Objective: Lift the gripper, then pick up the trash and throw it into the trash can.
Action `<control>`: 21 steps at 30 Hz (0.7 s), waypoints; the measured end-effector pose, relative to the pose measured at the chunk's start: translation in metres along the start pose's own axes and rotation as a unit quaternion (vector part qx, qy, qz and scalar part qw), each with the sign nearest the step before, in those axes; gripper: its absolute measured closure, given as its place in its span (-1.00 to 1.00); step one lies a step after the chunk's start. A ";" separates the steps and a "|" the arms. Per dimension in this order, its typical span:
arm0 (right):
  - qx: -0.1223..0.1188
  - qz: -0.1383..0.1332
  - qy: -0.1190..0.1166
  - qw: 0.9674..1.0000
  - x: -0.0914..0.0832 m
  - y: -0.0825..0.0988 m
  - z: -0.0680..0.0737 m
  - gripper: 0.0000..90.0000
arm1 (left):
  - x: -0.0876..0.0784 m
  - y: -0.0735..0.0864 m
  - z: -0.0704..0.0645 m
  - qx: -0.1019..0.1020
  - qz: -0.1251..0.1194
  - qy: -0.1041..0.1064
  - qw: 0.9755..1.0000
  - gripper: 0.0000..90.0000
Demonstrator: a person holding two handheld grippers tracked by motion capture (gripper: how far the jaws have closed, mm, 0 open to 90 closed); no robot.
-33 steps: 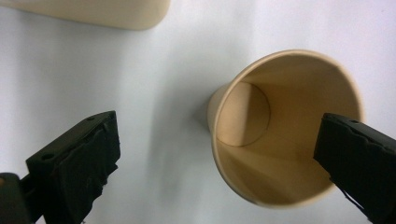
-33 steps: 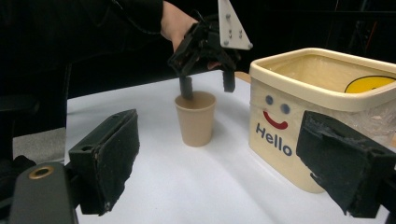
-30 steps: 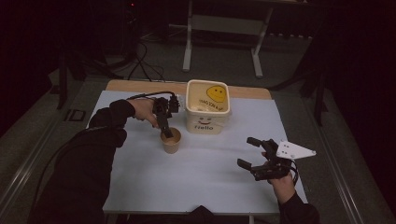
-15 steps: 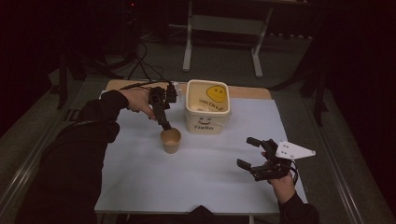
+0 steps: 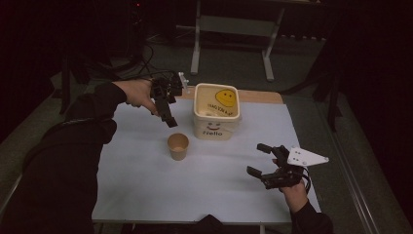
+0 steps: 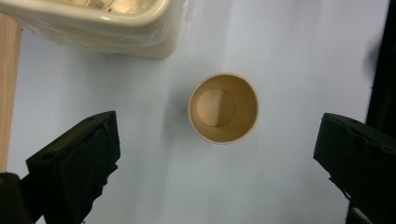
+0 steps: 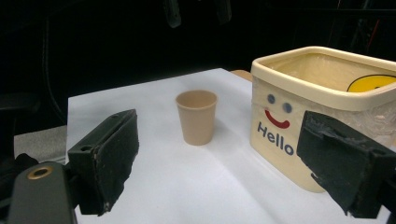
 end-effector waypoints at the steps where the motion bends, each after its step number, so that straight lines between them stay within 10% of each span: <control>1: 0.000 0.000 0.000 1.000 0.000 0.000 0.000 -0.72 | -0.002 -0.001 -0.001 0.001 0.000 -0.002 1.000 -0.97; 21: -0.002 0.000 -0.003 1.000 0.000 0.000 0.000 -0.72 | 0.011 -0.008 -0.010 0.017 0.012 0.006 1.000 -0.97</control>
Point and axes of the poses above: each handheld gripper's, and its own axes: x roughly forward along the jaws, y roughly out of its underside, z roughly to its left, the point moved 1 cm from there along x, roughly forward along the jaws, and after that the axes turned 1 degree about y, right-handed, at the moved point
